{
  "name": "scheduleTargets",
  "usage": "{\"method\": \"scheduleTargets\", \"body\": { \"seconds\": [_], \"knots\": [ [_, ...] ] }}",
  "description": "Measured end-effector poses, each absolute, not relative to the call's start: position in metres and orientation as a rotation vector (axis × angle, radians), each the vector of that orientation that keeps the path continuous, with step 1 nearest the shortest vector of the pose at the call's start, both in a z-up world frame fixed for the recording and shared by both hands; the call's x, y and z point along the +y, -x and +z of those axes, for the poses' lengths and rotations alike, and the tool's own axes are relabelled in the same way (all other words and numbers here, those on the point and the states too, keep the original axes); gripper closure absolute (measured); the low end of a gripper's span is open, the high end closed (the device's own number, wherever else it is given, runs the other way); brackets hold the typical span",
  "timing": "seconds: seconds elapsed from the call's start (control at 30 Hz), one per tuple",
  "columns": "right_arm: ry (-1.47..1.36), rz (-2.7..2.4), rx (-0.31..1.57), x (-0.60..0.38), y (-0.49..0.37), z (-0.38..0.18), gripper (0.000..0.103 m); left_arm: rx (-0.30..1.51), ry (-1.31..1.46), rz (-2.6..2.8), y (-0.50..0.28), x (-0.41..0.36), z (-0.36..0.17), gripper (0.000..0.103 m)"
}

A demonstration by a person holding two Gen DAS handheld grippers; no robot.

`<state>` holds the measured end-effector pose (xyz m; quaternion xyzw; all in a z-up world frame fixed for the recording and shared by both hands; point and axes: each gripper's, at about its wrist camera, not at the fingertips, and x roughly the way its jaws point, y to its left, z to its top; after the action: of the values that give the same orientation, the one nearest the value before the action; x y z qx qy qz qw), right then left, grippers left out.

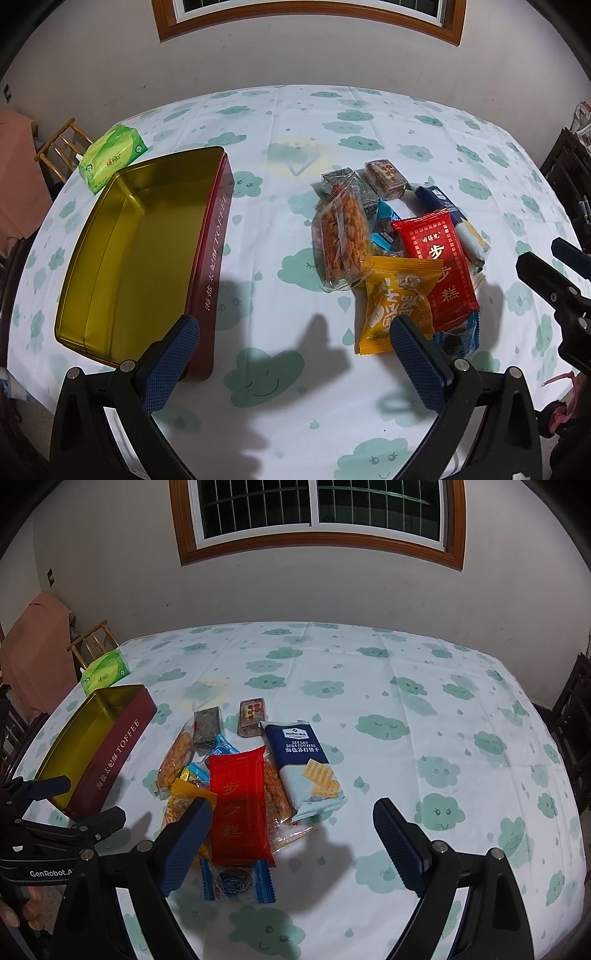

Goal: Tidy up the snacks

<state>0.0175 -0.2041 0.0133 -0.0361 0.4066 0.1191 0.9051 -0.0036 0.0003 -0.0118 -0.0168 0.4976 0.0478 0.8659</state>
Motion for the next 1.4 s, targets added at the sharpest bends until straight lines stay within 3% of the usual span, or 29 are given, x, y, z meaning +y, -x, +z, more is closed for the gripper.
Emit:
{"method": "scheduleTargets", "body": {
  "seconds": [1.4],
  "knots": [
    [0.057, 0.277, 0.875, -0.208, -0.030, 0.000, 0.012, 1.065, 0.042, 0.111, -0.007, 0.003, -0.018, 0.001]
  ]
}}
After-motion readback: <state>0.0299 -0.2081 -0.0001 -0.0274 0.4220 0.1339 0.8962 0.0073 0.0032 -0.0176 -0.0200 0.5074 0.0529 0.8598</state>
